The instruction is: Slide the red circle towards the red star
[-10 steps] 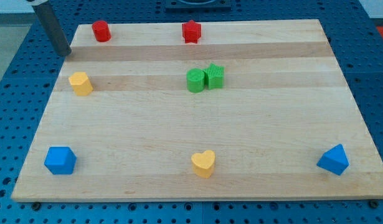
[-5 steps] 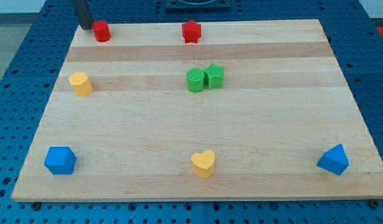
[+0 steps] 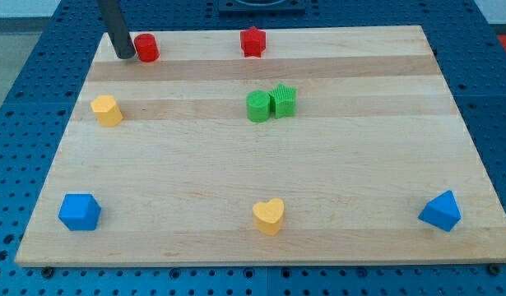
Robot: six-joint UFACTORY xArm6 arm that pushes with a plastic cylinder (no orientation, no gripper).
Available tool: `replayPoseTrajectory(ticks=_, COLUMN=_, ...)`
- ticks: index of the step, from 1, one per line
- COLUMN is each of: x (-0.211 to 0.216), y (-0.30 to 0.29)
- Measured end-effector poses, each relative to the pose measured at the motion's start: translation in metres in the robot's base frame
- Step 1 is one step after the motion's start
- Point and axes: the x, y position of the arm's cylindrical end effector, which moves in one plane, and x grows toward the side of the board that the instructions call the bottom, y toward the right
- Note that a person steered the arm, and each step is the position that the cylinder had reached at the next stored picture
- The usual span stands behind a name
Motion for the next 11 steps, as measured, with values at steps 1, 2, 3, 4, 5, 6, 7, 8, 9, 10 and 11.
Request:
replayPoseTrajectory(ticks=1, x=-0.026, y=-0.003)
replayPoseTrajectory(ticks=2, x=-0.026, y=-0.002)
replayPoseTrajectory(ticks=3, x=-0.012, y=-0.002)
replayPoseTrajectory(ticks=4, x=-0.011, y=0.013)
replayPoseTrajectory(ticks=5, x=-0.011, y=0.043)
replayPoseTrajectory(ticks=6, x=-0.011, y=0.072)
replayPoseTrajectory(ticks=7, x=-0.011, y=0.099)
replayPoseTrajectory(ticks=8, x=-0.011, y=0.126)
replayPoseTrajectory(ticks=9, x=-0.011, y=0.137)
replayPoseTrajectory(ticks=10, x=0.01, y=0.134)
replayPoseTrajectory(ticks=11, x=0.036, y=0.134)
